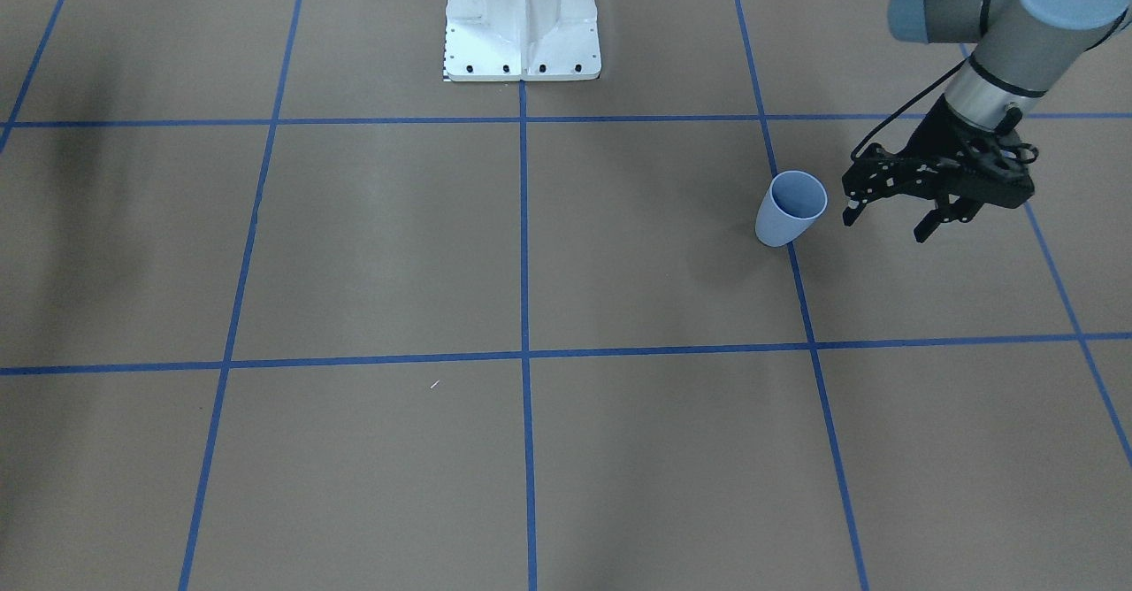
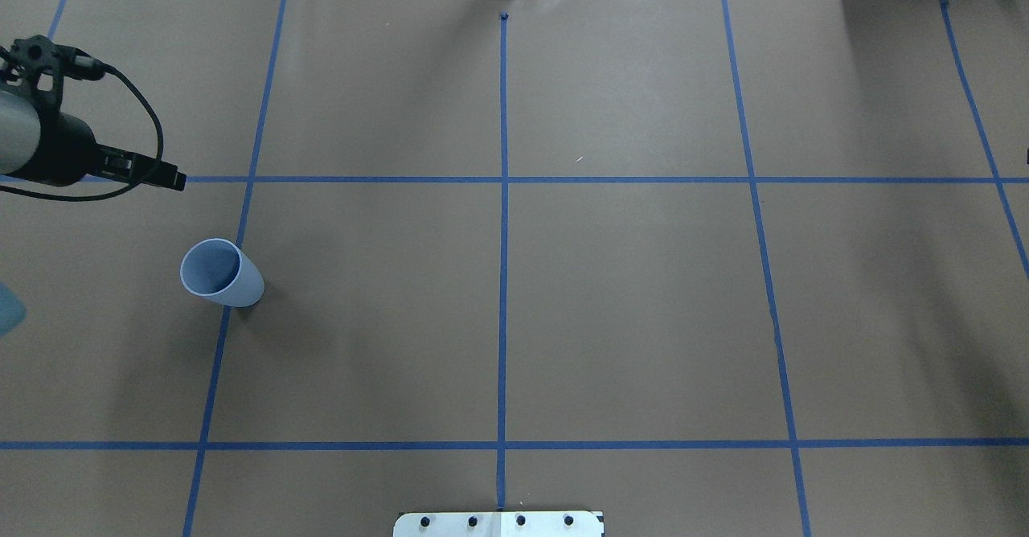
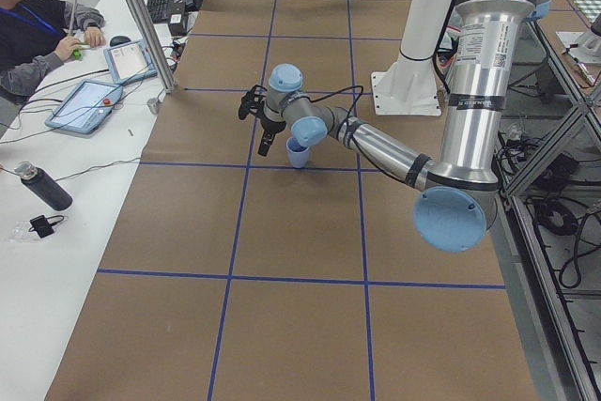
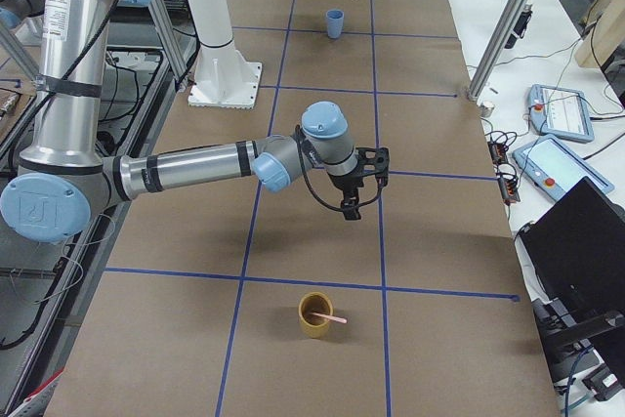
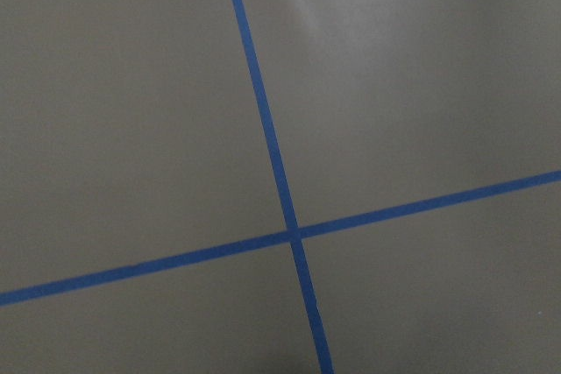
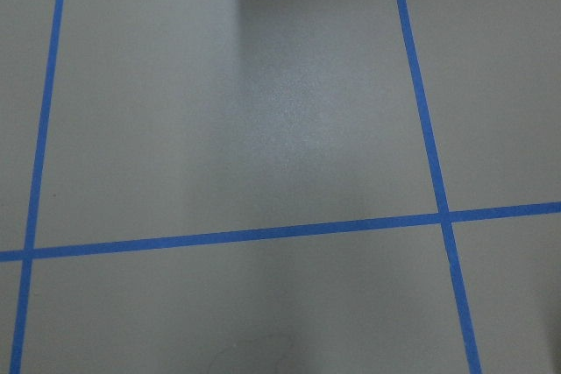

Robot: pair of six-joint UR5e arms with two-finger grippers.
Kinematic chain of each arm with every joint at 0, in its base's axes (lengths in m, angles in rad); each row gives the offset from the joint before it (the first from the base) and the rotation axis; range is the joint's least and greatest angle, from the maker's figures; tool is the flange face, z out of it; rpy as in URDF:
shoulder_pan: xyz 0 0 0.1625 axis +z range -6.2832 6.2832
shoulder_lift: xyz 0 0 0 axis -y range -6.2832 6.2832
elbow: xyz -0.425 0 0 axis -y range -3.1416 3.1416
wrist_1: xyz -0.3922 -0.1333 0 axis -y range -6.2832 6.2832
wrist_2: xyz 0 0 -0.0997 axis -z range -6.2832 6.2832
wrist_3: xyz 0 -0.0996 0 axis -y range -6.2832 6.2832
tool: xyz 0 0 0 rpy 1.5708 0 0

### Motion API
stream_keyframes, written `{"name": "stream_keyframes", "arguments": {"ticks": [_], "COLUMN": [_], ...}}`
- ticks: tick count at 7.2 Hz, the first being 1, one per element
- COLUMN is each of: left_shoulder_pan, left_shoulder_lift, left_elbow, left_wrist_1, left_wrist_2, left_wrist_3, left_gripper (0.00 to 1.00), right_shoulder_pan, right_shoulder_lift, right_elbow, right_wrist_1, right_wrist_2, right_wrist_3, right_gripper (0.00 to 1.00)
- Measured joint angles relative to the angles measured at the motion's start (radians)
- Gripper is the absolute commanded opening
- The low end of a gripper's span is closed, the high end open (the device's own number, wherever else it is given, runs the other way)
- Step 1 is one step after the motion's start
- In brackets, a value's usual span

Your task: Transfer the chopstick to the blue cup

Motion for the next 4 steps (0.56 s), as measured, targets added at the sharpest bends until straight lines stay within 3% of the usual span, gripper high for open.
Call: {"name": "stream_keyframes", "arguments": {"ticks": [3, 4], "left_shoulder_pan": [0.091, 0.108], "left_shoulder_lift": [0.024, 0.031], "left_elbow": [-0.003, -0.004], "left_wrist_1": [0.002, 0.002], "left_wrist_2": [0.034, 0.036], "left_wrist_3": [-0.005, -0.004], "left_gripper": [0.98, 0.85], "right_shoulder_pan": [-0.002, -0.002], "right_shoulder_lift": [0.000, 0.000], "right_elbow": [-0.004, -0.006], "right_wrist_1": [0.002, 0.002], "right_wrist_2": [-0.002, -0.002], "right_wrist_3": [0.003, 0.002], "right_gripper": [1.00, 1.00]}}
